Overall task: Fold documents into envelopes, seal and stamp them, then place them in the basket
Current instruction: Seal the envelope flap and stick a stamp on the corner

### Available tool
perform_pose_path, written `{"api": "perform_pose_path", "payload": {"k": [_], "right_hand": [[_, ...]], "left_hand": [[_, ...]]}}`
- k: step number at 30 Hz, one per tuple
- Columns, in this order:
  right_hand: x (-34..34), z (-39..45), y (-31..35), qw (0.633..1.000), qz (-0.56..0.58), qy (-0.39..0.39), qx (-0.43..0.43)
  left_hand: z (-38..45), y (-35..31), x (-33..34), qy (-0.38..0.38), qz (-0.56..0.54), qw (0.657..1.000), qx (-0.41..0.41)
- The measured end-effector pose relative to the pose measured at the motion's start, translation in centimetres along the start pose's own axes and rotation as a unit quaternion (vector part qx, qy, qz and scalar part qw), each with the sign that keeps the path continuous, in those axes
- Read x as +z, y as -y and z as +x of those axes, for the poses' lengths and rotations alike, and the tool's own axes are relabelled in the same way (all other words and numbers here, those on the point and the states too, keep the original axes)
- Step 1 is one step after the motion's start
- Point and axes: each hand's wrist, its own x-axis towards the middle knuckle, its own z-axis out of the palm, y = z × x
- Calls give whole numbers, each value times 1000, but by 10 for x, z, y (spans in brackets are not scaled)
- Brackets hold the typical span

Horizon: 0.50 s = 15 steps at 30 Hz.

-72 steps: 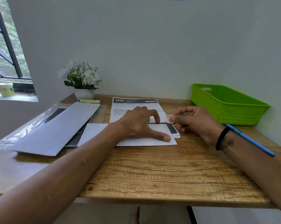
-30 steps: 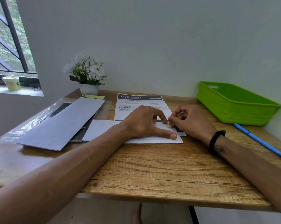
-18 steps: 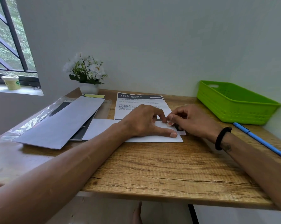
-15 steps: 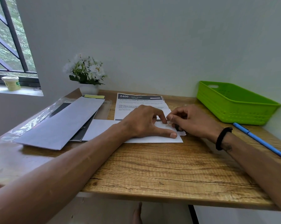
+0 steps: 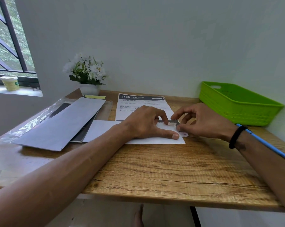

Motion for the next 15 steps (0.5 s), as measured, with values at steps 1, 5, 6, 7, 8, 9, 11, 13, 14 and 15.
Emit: {"api": "perform_pose_path", "payload": {"k": [1, 5, 6, 7, 8, 9, 11, 13, 14, 15], "right_hand": [[1, 1, -1, 1000, -7, 1, -6], [1, 2, -1, 999, -37, 9, -15], [1, 2, -1, 999, -46, 13, -18], [1, 2, -1, 998, -55, 15, -23], [1, 1, -1, 997, -62, 15, -29], [1, 1, -2, 997, -69, 16, -37], [1, 1, -3, 996, -77, 16, -46], [1, 2, -6, 996, -78, 19, -45], [1, 3, -6, 996, -74, 19, -42], [1, 3, -7, 997, -69, 17, -39]], "left_hand": [[0, 0, 0, -1, 0, 1000, 0], [-1, 0, -1, 0, -2, 1000, 0], [-1, 0, -1, 0, -1, 1000, 0], [0, -1, -1, 0, -1, 1000, -2], [0, -1, -1, -1, -1, 1000, -3], [0, -1, 0, -2, -1, 1000, -3], [0, -1, 0, -4, -2, 1000, -4], [0, -1, 0, -4, -3, 1000, -5], [0, -1, 0, -4, -3, 1000, -5], [0, 0, 0, -3, -2, 1000, -4]]}}
